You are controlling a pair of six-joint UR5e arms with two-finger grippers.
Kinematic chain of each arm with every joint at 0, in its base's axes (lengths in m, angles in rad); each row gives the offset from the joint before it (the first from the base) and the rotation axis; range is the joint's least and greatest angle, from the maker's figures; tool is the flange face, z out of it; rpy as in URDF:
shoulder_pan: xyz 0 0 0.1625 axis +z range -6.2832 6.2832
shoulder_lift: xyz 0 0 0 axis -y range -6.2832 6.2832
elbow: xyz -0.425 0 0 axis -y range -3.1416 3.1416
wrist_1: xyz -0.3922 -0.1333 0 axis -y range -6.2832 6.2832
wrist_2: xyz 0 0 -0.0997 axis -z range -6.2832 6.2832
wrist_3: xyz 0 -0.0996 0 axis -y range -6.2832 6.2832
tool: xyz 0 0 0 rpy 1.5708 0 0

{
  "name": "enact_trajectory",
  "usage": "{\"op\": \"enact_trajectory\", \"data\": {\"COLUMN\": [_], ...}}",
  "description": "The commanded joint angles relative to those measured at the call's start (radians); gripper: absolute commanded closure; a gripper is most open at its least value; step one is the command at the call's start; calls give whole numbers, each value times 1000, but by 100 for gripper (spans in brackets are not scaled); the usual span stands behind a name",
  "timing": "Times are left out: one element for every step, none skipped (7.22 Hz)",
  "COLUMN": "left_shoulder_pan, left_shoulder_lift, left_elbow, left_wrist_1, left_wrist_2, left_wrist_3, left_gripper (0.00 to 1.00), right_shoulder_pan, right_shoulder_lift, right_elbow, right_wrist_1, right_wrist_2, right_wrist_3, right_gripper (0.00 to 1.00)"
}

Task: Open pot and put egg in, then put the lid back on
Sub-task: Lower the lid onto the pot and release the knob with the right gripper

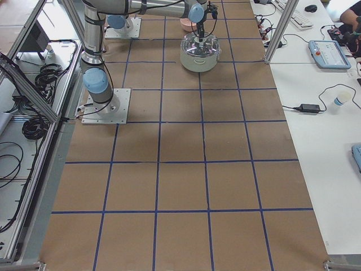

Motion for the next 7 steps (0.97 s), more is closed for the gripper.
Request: {"op": "enact_trajectory", "data": {"left_shoulder_pan": [-2,-1,-1,-2,-2,-2,-2], "left_shoulder_lift": [0,0,0,0,0,0,2], "left_elbow": [0,-1,-1,-3,-3,-3,-4], "left_wrist_1": [0,0,0,0,0,0,0], "left_wrist_2": [0,0,0,0,0,0,0], "left_wrist_3": [1,1,1,1,1,1,1], "left_gripper": [0,0,0,0,0,0,0], "right_shoulder_pan": [-1,-1,-6,-7,-7,-7,-7], "right_shoulder_lift": [-1,0,0,0,0,0,0], "right_elbow": [1,-1,-1,1,1,1,1], "right_wrist_1": [6,6,7,6,6,6,7], "right_wrist_2": [5,6,6,6,6,8,9], "right_wrist_3": [1,3,1,1,1,5,11], "right_gripper": [94,94,94,94,92,91,81]}}
